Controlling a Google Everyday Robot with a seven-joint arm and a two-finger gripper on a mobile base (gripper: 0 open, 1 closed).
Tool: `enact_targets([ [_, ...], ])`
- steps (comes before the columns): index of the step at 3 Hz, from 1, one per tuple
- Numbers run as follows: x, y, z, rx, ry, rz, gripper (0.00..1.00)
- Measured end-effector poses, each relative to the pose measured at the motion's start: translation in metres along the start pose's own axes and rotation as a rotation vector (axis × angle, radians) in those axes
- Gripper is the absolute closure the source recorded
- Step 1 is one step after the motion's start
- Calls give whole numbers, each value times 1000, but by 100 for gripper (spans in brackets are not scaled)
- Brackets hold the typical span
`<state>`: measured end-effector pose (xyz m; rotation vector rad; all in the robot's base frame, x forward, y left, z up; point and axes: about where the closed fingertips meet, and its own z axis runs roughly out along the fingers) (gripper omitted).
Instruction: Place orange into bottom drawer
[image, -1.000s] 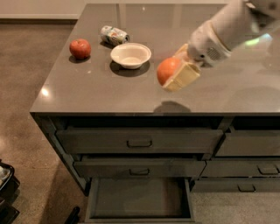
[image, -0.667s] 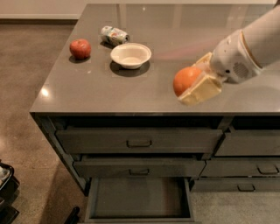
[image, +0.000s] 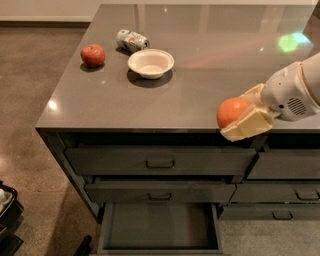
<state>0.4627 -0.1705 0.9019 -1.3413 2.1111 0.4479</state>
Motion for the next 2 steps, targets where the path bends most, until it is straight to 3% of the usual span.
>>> enact_targets([
  [1, 3, 5, 3, -4, -17, 2, 100],
  [2, 23, 22, 27, -16, -119, 43, 100],
])
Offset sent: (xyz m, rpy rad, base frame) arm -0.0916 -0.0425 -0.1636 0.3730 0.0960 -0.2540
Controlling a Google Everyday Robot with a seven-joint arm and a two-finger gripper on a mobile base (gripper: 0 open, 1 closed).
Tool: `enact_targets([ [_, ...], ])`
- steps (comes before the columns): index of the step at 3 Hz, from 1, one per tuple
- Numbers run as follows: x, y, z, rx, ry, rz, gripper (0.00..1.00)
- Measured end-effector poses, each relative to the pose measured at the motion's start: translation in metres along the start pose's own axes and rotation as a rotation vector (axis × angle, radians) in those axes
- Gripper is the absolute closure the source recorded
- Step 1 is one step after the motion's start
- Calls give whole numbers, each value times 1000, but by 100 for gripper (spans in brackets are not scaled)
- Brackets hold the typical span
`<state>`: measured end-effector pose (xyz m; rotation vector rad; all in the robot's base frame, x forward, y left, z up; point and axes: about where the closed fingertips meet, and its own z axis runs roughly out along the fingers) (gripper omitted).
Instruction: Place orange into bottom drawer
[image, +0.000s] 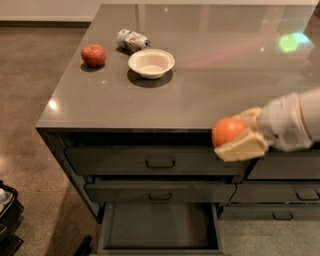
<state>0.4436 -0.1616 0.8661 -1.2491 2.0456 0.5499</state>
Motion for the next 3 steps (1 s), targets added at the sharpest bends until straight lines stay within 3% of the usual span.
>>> enact_targets([
  [1, 43, 20, 31, 27, -153, 108, 100],
  [2, 144, 36, 66, 90, -201, 306, 100],
  [3, 242, 52, 110, 119, -135, 455, 100],
])
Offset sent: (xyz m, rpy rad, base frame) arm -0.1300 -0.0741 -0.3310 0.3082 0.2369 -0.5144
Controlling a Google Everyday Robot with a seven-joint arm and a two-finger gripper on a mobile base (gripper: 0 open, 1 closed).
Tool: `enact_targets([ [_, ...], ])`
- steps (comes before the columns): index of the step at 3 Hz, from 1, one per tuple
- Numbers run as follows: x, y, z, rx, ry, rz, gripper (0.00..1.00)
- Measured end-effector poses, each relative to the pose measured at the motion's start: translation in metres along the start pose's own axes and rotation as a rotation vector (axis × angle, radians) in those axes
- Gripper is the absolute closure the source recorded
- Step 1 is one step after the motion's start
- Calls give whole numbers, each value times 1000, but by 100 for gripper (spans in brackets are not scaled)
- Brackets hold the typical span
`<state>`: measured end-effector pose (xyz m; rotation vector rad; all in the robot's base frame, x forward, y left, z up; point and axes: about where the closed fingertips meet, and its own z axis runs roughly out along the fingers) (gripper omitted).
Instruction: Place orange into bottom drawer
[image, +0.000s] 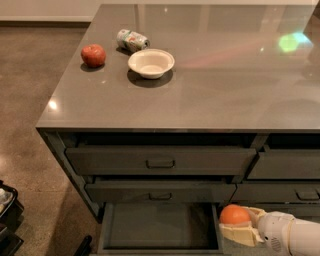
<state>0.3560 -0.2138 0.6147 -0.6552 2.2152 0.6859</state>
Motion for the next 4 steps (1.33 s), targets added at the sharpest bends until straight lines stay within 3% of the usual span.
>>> enact_targets([
  [1, 0, 0, 0, -1, 0, 0, 100],
  [2, 20, -16, 26, -44, -5, 61, 100],
  [3, 61, -36, 83, -145, 24, 170, 100],
  [4, 107, -43, 142, -238, 50, 251, 100],
])
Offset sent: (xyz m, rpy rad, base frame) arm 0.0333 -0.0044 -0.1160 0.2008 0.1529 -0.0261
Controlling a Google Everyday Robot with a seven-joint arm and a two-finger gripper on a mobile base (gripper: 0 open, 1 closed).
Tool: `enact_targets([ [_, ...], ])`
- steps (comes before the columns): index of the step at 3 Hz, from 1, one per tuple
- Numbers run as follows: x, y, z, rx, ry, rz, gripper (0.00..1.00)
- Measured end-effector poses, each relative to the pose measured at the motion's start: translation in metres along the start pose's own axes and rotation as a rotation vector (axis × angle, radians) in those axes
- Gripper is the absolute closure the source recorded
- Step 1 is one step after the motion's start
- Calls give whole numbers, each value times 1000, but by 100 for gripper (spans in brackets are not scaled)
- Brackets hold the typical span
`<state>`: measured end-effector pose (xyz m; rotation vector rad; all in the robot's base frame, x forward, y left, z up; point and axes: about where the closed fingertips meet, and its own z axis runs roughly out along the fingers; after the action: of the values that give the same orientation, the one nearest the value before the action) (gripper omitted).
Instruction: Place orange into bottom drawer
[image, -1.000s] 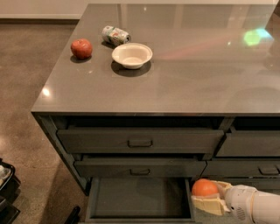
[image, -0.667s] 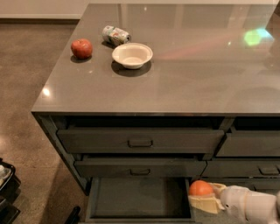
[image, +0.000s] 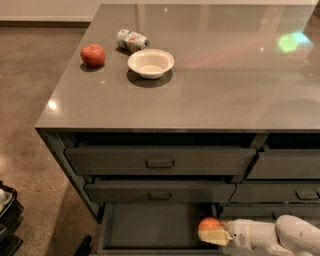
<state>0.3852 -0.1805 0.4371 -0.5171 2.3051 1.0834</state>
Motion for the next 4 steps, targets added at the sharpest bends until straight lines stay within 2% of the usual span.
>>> enact_targets([
  [1, 0, 0, 0, 0, 0, -1, 100],
  [2, 5, -17, 17, -4, -26, -24, 100],
  [3, 1, -45, 53, -13, -84, -109, 100],
  [4, 3, -67, 89, -19, -100, -180, 100],
])
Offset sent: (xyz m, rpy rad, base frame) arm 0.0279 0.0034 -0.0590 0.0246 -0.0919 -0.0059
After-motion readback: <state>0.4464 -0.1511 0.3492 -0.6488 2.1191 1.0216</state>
